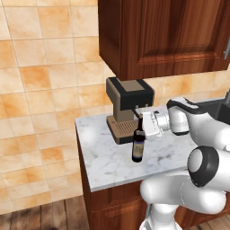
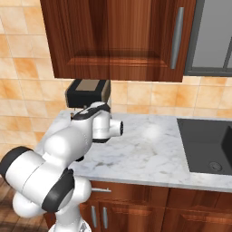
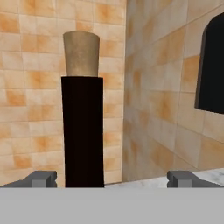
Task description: Place the drinks on the dining counter in a tight cluster.
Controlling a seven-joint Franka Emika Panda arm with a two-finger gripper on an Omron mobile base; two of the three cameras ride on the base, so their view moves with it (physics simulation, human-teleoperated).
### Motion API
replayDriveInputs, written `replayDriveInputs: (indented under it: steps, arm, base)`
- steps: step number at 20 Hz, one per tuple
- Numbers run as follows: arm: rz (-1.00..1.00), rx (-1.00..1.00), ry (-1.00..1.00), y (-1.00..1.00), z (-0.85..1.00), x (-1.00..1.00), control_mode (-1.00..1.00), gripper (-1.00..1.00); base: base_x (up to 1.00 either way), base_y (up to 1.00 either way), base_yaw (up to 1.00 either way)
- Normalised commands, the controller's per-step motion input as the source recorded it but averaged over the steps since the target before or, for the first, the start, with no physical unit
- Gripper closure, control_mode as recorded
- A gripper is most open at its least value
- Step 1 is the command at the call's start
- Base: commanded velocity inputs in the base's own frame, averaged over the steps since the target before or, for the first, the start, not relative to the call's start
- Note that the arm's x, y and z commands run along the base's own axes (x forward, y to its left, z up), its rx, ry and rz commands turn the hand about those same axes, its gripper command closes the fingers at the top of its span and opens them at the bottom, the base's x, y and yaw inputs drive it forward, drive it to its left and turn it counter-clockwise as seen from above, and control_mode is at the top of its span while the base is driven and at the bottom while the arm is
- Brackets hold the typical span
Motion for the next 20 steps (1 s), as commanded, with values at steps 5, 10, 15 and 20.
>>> replayDriveInputs:
  steps: [5, 10, 15, 20]
  arm:
    - [0.00, 0.00, 0.00, 0.07, -0.06, 0.01, -1.00, 1.00]
    - [0.00, 0.01, 0.01, 0.00, 0.00, -0.01, -1.00, 1.00]
    - [0.00, 0.00, 0.01, -0.03, 0.10, -0.20, -1.00, 1.00]
    - [0.00, 0.00, 0.00, -0.02, 0.22, -0.34, -1.00, 1.00]
  base:
    - [0.00, 0.00, 0.00]
    - [0.00, 0.00, 0.00]
    - [0.00, 0.00, 0.00]
    - [0.00, 0.00, 0.00]
